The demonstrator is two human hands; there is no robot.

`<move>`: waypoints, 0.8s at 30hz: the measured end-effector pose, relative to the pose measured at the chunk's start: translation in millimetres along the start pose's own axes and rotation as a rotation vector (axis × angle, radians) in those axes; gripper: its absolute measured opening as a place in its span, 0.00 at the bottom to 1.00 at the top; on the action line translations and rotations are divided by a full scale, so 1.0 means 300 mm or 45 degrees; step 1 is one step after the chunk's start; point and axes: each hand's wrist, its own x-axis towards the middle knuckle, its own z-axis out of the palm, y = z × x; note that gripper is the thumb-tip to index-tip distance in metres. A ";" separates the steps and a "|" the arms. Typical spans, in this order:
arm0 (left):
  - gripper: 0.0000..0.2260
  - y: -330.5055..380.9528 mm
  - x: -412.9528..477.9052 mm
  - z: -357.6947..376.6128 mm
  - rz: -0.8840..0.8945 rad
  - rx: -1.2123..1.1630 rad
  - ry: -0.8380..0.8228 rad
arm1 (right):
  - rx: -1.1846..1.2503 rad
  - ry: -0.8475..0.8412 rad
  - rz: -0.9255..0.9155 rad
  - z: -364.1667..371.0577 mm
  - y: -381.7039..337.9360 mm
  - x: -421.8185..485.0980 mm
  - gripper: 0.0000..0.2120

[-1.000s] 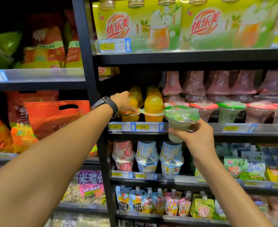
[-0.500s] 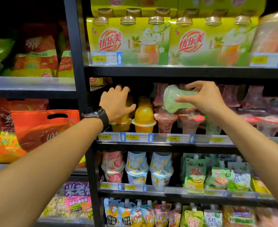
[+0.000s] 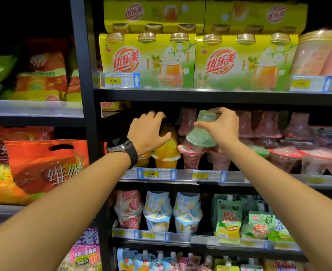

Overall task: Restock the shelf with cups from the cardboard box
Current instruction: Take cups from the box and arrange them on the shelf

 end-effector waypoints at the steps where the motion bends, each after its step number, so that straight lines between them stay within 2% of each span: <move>1: 0.27 -0.004 -0.002 0.004 -0.008 -0.007 0.000 | -0.003 -0.016 -0.016 0.011 -0.004 0.001 0.31; 4: 0.27 -0.019 -0.008 0.016 -0.022 0.005 0.011 | -0.038 -0.072 -0.049 0.043 -0.019 0.009 0.30; 7: 0.26 -0.036 -0.011 0.019 -0.027 0.010 0.030 | -0.115 -0.136 -0.080 0.070 -0.044 0.013 0.24; 10: 0.26 -0.054 -0.018 0.019 -0.041 0.003 0.036 | -0.149 -0.214 -0.102 0.095 -0.047 0.015 0.27; 16: 0.26 -0.076 -0.034 0.036 -0.050 -0.029 -0.007 | -0.252 -0.359 -0.058 0.094 -0.043 0.004 0.23; 24: 0.26 -0.073 -0.038 0.043 -0.052 -0.036 -0.050 | -0.312 -0.342 -0.088 0.084 -0.056 -0.007 0.19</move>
